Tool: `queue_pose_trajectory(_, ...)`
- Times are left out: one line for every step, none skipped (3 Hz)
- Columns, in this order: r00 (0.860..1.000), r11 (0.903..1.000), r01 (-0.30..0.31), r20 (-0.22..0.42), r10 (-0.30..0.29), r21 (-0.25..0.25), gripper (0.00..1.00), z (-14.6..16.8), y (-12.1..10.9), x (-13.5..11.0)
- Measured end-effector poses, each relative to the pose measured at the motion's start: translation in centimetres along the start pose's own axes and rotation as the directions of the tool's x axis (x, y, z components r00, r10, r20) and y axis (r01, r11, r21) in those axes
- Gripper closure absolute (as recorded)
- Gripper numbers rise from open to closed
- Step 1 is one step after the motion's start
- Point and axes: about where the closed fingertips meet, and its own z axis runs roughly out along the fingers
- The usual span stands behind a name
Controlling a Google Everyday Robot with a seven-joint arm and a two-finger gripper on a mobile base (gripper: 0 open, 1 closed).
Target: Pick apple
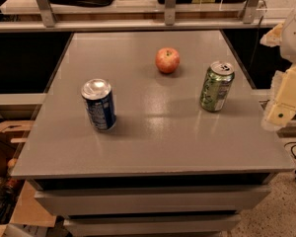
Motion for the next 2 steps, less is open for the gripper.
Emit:
queue_pose_trajectory(1.0, 1.0, 0.0, 0.0, 0.0, 0.0, 0.0, 0.0, 0.0, 0.0)
queue_pose_trajectory(0.999, 0.9988, -0.045, -0.015, 0.045, 0.018, 0.0, -0.2, -1.2, -0.4)
